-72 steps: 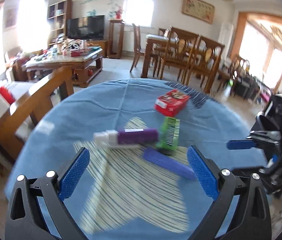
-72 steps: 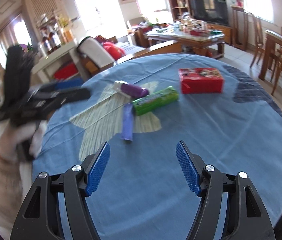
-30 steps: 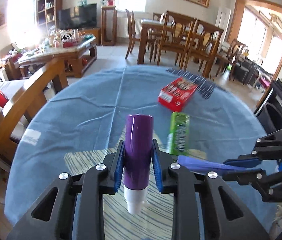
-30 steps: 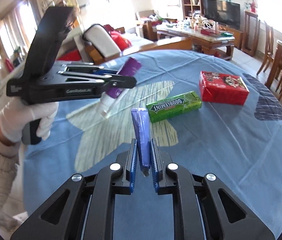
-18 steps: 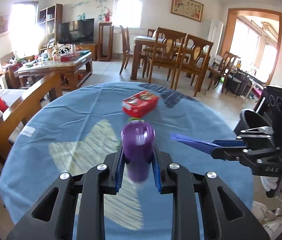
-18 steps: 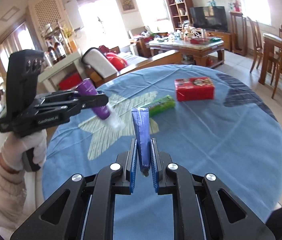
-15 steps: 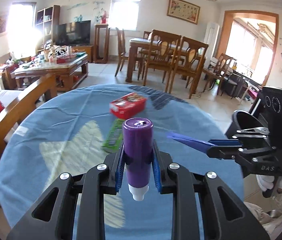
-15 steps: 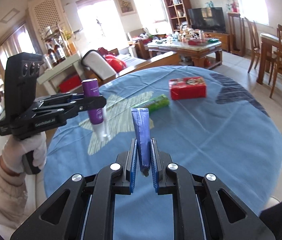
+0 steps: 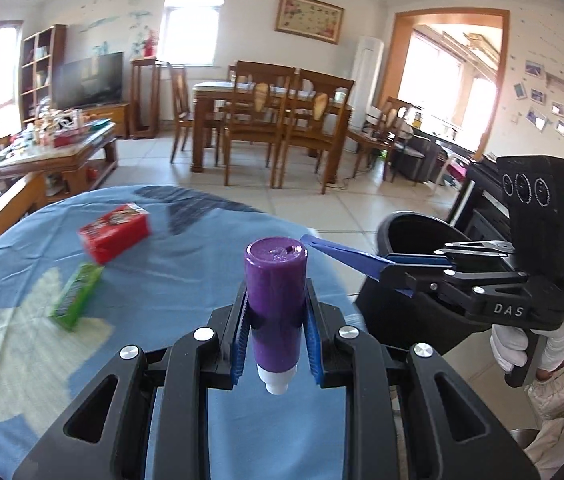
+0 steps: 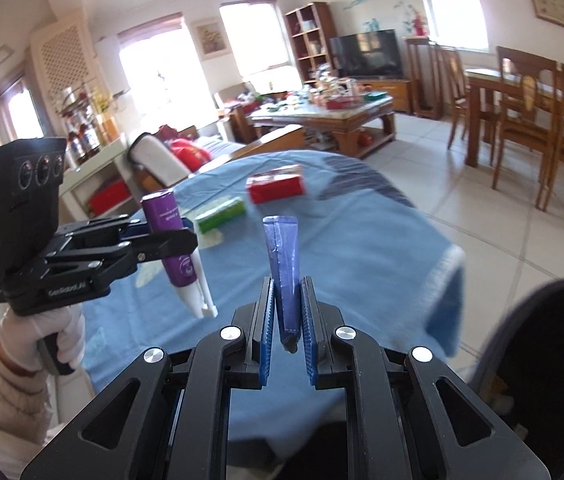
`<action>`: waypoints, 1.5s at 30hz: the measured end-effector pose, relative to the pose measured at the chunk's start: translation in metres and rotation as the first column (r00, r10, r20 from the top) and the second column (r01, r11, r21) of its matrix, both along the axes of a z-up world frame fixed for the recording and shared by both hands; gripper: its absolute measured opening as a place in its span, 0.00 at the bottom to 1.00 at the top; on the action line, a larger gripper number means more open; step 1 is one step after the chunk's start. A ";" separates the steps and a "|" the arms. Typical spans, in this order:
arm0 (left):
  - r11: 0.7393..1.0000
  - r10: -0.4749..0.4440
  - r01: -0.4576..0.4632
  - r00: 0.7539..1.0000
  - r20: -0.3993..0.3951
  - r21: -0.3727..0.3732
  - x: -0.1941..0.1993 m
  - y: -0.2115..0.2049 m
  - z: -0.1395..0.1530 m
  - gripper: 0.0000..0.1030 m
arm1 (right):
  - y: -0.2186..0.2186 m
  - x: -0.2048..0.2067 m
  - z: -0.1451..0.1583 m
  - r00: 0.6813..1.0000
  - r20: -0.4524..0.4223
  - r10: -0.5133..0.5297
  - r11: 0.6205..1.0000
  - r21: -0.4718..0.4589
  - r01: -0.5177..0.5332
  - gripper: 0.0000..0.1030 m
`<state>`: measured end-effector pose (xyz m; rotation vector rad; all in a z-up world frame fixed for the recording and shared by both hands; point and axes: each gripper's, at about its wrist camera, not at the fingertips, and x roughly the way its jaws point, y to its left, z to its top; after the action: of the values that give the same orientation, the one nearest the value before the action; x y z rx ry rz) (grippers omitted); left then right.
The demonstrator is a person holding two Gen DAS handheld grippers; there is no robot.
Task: Collect trash
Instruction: 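Carry the tube and purple stick over the black bin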
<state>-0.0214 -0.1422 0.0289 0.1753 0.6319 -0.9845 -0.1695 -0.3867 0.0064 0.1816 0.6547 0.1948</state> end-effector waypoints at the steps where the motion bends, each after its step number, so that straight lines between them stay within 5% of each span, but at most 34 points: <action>1: 1.000 -0.017 0.017 1.000 0.000 0.004 -0.004 -0.011 -0.001 0.24 | -0.010 -0.007 -0.001 1.000 0.001 -0.019 1.000 0.005 0.019 0.14; 11: 0.987 -0.162 0.162 0.987 -0.009 0.007 -0.044 -0.089 -0.009 0.24 | -0.090 -0.061 -0.019 0.985 -0.007 -0.173 0.983 0.058 0.174 0.14; 27: 0.934 -0.356 0.357 0.933 -0.040 0.013 -0.084 -0.199 -0.023 0.24 | -0.190 -0.140 -0.047 0.932 -0.037 -0.361 0.921 0.142 0.363 0.14; 45: 0.894 -0.429 0.437 0.899 -0.092 0.096 -0.101 -0.249 -0.063 0.24 | -0.218 -0.166 -0.070 0.901 -0.082 -0.426 0.889 0.149 0.433 0.14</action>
<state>-0.1221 -0.3908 -0.0343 0.3990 0.7294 -1.3911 -0.3352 -0.6052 -0.0637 0.4864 0.6294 -0.1862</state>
